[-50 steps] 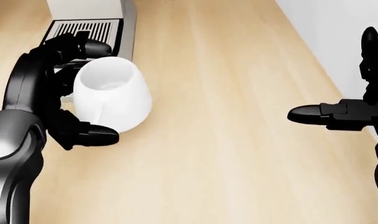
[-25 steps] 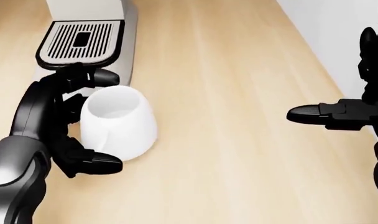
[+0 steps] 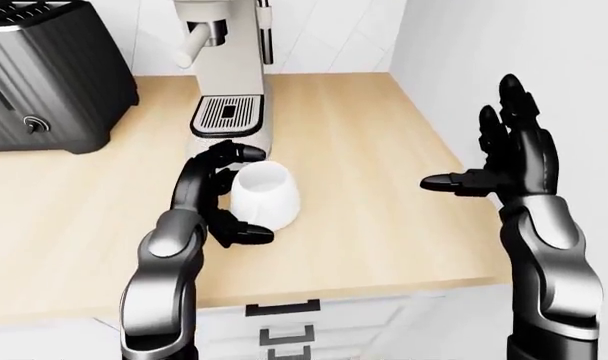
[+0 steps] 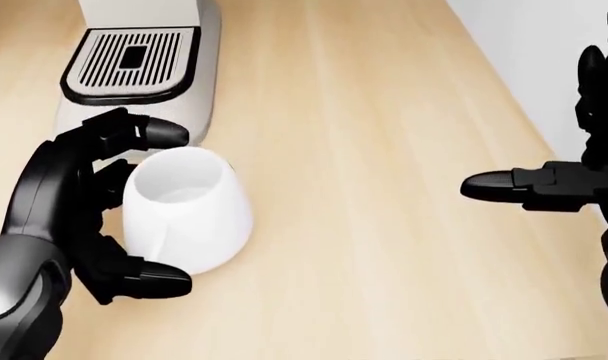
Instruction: Pick the mug from under the coffee machine dispenser and place it on the counter.
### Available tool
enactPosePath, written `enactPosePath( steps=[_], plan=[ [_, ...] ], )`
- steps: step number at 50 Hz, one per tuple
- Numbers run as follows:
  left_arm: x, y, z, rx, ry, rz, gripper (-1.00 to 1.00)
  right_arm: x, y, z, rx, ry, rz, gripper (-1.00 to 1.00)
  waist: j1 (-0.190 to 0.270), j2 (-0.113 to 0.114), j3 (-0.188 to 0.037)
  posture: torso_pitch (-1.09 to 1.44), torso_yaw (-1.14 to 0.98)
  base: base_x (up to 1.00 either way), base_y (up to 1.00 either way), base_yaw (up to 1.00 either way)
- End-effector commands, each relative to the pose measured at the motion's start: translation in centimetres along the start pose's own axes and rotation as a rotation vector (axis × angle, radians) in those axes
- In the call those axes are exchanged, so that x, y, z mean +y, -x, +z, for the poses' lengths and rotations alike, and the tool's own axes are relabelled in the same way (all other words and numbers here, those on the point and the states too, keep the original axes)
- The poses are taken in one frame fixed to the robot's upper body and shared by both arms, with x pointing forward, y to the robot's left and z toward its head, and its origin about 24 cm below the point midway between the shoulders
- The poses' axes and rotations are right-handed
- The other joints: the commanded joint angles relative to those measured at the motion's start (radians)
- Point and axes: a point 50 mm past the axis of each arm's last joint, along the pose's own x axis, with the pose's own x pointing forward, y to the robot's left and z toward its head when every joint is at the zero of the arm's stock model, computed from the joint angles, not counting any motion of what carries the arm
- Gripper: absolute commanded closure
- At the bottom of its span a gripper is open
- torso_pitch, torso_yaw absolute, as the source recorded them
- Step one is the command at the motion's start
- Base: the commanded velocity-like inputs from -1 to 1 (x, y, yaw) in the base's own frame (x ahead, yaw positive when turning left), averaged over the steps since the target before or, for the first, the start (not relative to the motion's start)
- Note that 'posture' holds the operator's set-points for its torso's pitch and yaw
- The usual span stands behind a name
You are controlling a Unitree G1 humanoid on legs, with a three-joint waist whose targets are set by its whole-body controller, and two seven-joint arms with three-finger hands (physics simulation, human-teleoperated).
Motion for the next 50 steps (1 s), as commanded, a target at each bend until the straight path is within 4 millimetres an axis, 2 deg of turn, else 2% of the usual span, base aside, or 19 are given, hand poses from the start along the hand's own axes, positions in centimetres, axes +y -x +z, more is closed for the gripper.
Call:
enactPosePath(
  steps=[1, 9, 21, 22, 24, 25, 26, 29, 30, 31, 42, 43, 44, 48, 49, 50],
  plan=[
    [0.21, 0.36, 1.89, -0.111, -0.012, 0.011, 1.00, -0.17, -0.09, 1.88, -0.095, 0.012, -0.006, -1.00, 0.000, -0.002, -0.023, 0.00, 0.00, 0.00, 0.00, 0.00],
    [0.45, 0.42, 1.62, -0.109, -0.075, 0.021, 1.00, -0.14, -0.02, 1.95, -0.095, 0.013, -0.006, -1.00, 0.000, -0.001, -0.025, 0.00, 0.00, 0.00, 0.00, 0.00],
    [0.59, 0.47, 1.42, -0.102, -0.081, 0.022, 1.00, -0.13, -0.08, 2.07, -0.096, 0.012, -0.005, -1.00, 0.001, -0.001, -0.028, 0.00, 0.00, 0.00, 0.00, 0.00],
    [0.59, 0.47, 1.40, -0.102, -0.081, 0.022, 0.91, -0.13, -0.08, 2.07, -0.096, 0.012, -0.005, -1.00, 0.001, -0.001, -0.029, 0.00, 0.00, 0.00, 0.00, 0.00],
    [0.58, 0.50, 1.31, -0.099, -0.084, 0.022, 0.36, -0.13, -0.12, 2.01, -0.096, 0.012, -0.005, -1.00, 0.001, -0.001, -0.028, 0.00, 0.00, 0.00, 0.00, 0.00],
    [0.58, 0.51, 1.30, -0.099, -0.084, 0.022, 0.21, -0.13, -0.10, 2.00, -0.095, 0.012, -0.005, -1.00, 0.000, -0.001, -0.028, 0.00, 0.00, 0.00, 0.00, 0.00],
    [0.60, 0.53, 1.28, -0.099, -0.084, 0.023, 0.08, -0.12, -0.07, 1.99, -0.095, 0.012, -0.004, -1.00, 0.001, -0.001, -0.028, 0.00, 0.00, 0.00, 0.00, 0.00],
    [0.65, 0.57, 1.22, -0.097, -0.083, 0.025, -0.06, -0.12, -0.08, 1.92, -0.094, 0.012, -0.004, -1.00, 0.001, -0.001, -0.029, 0.00, 0.00, 0.00, 0.00, 0.00],
    [0.69, 0.58, 1.23, -0.097, -0.080, 0.027, -0.26, -0.11, -0.10, 1.91, -0.095, 0.012, -0.003, -1.00, 0.001, -0.001, -0.029, 0.00, 0.00, 0.00, 0.00, 0.00],
    [0.71, 0.58, 1.22, -0.096, -0.081, 0.029, -0.33, -0.10, -0.11, 1.92, -0.095, 0.013, -0.003, -1.00, 0.001, -0.001, -0.029, 0.00, 0.00, 0.00, 0.00, 0.00],
    [0.78, 0.65, 1.20, -0.094, -0.082, 0.031, -0.45, -0.14, -0.05, 1.90, -0.095, 0.014, -0.003, -1.00, 0.001, -0.001, -0.029, 0.00, 0.00, 0.00, 0.00, 0.00],
    [0.79, 0.67, 1.20, -0.094, -0.083, 0.031, -0.53, -0.15, -0.03, 1.92, -0.094, 0.014, -0.003, -1.00, 0.001, 0.000, -0.029, 0.00, 0.00, 0.00, 0.00, 0.00],
    [0.81, 0.67, 1.20, -0.094, -0.085, 0.032, -0.76, -0.13, -0.06, 1.91, -0.095, 0.015, -0.003, -1.00, 0.001, 0.000, -0.029, 0.00, 0.00, 0.00, 0.00, 0.00],
    [0.89, 0.68, 1.25, -0.094, -0.084, 0.034, -0.77, -0.12, 0.01, 1.95, -0.094, 0.015, -0.002, -1.00, 0.001, 0.000, -0.029, 0.00, 0.00, 0.00, 0.00, 0.00],
    [0.91, 0.68, 1.28, -0.095, -0.084, 0.035, -0.80, -0.11, 0.02, 1.96, -0.094, 0.015, -0.001, -1.00, 0.001, 0.000, -0.029, 0.00, 0.00, 0.00, 0.00, 0.00],
    [0.93, 0.69, 1.32, -0.095, -0.085, 0.036, -0.91, -0.10, 0.02, 1.98, -0.094, 0.015, -0.001, -1.00, 0.001, 0.000, -0.029, 0.00, 0.00, 0.00, 0.00, 0.00]
  ],
)
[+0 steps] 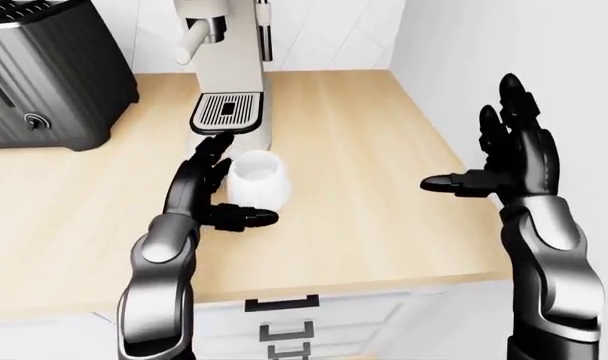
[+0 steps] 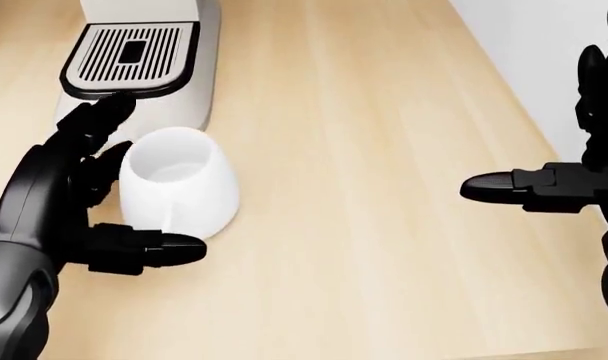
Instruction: Pick the mug from under the coffee machine dispenser and place it on the counter.
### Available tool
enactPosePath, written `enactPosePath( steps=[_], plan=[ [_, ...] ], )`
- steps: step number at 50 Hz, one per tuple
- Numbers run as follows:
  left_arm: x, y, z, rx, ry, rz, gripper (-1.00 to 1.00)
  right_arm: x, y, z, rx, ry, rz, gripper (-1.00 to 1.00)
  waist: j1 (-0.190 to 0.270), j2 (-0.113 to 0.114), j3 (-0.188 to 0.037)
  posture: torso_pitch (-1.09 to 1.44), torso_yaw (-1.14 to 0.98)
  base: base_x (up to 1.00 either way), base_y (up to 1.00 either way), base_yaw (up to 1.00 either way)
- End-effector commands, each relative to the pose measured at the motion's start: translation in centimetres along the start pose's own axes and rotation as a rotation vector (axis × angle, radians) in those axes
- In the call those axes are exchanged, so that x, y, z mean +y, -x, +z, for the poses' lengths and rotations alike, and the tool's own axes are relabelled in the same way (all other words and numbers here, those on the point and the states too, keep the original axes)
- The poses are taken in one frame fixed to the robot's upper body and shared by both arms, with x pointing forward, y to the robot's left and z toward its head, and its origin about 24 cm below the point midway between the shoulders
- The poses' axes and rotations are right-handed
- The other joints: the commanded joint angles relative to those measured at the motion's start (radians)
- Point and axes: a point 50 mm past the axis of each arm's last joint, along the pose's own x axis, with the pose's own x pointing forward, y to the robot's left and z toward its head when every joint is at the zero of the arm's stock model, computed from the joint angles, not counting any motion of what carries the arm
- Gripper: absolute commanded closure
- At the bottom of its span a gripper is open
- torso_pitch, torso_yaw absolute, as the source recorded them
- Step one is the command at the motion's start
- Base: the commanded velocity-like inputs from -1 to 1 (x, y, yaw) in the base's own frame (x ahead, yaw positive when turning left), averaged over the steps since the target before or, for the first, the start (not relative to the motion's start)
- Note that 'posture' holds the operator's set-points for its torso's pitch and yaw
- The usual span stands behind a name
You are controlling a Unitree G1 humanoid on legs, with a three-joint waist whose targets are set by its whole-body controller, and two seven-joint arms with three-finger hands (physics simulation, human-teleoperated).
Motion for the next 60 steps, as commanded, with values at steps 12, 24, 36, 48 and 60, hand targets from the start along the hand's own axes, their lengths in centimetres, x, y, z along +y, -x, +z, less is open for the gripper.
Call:
enactPosePath(
  steps=[12, 24, 36, 48, 60],
  plan=[
    [0.5, 0.6, 2.0, -0.084, -0.013, 0.019, -1.00, -0.2, -0.2, 2.0, -0.092, 0.013, -0.006, -1.00, 0.000, -0.002, -0.021, 0.00, 0.00, 0.00, 0.00, 0.00],
    [1.2, 2.3, 4.5, -0.128, 0.000, 0.005, -1.00, -0.2, -0.2, 1.9, -0.092, 0.015, -0.003, -1.00, -0.001, 0.000, -0.019, 0.00, 0.00, 0.00, 0.00, 0.00],
    [3.4, 4.1, 7.9, -0.209, 0.012, 0.057, -1.00, -0.2, -0.2, 1.9, -0.093, 0.015, -0.003, -1.00, -0.002, 0.004, -0.011, 0.00, 0.00, 0.00, 0.00, 0.00],
    [5.9, 5.0, 12.0, -0.314, 0.013, 0.117, -1.00, -0.2, -0.1, 2.1, -0.094, 0.016, -0.004, -1.00, -0.003, 0.006, -0.003, 0.00, 0.00, 0.00, 0.00, 0.00],
    [7.6, 6.5, 16.0, -0.431, -0.008, 0.167, -1.00, -0.2, -0.2, 2.2, -0.096, 0.015, -0.003, -1.00, -0.006, 0.010, 0.004, 0.00, 0.00, 0.00, 0.00, 0.00]
  ],
)
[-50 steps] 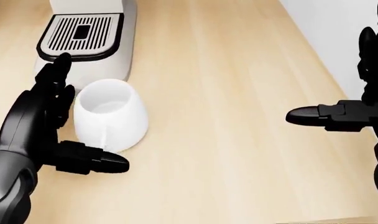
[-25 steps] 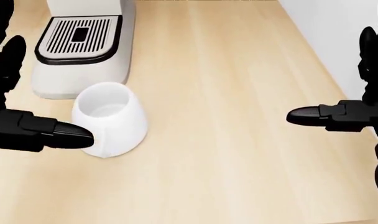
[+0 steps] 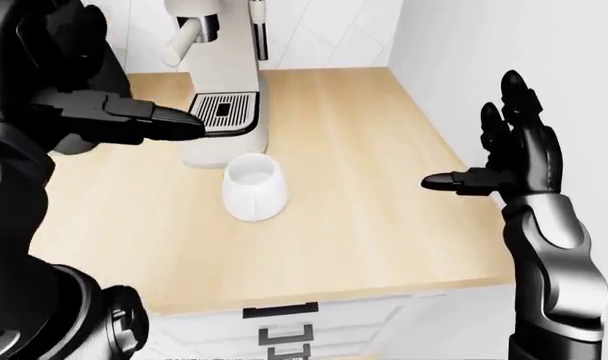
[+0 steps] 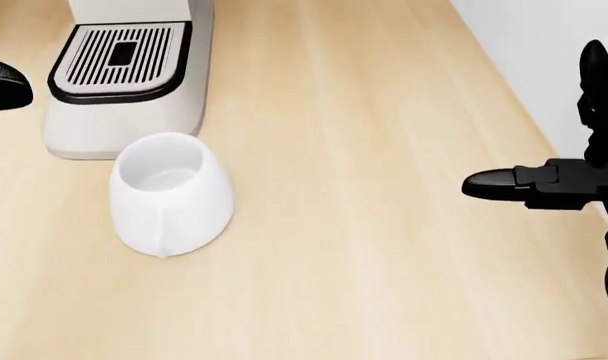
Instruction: Pick the mug from under the coffee machine dispenser and place it on the counter.
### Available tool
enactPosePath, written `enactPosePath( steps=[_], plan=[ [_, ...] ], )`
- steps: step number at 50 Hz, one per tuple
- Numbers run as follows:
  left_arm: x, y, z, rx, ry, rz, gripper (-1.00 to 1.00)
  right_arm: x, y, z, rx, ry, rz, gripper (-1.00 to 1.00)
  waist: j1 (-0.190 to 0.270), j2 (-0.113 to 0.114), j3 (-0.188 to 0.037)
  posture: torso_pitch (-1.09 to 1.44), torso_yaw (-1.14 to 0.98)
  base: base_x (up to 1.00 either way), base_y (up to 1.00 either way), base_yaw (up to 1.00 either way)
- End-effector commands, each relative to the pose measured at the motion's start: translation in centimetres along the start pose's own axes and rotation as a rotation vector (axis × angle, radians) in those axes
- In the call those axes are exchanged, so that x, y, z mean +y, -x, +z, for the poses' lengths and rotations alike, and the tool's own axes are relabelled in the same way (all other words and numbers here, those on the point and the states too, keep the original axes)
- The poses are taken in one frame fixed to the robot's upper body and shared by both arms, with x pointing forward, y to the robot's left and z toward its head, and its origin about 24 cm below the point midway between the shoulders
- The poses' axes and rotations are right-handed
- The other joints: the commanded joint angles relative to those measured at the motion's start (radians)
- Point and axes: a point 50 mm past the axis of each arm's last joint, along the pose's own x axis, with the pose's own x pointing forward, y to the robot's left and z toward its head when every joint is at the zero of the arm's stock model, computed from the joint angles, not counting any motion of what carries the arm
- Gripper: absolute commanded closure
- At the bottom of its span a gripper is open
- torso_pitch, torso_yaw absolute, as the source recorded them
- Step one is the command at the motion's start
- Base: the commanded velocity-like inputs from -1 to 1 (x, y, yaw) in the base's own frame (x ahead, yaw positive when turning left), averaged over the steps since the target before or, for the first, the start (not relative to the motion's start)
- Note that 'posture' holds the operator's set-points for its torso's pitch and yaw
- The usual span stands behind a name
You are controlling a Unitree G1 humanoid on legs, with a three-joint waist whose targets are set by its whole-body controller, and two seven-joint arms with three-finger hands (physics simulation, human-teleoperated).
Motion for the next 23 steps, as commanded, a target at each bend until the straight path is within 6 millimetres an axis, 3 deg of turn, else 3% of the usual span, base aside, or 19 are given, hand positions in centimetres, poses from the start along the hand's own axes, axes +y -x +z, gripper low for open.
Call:
enactPosePath(
  steps=[1, 12, 23],
  plan=[
    [0.5, 0.2, 1.7, -0.080, -0.011, 0.024, -1.00, -0.2, -0.1, 1.8, -0.092, 0.012, -0.006, -1.00, 0.000, 0.001, -0.024, 0.00, 0.00, 0.00, 0.00, 0.00],
    [1.7, 0.5, 5.3, -0.171, -0.039, 0.048, -1.00, -0.2, -0.1, 2.1, -0.095, 0.012, -0.007, -1.00, -0.002, 0.003, -0.016, 0.00, 0.00, 0.00, 0.00, 0.00],
    [2.1, 0.7, 6.9, -0.223, -0.056, 0.060, -1.00, -0.3, -0.2, 1.9, -0.096, 0.014, -0.008, -1.00, -0.004, 0.004, -0.011, 0.00, 0.00, 0.00, 0.00, 0.00]
  ],
)
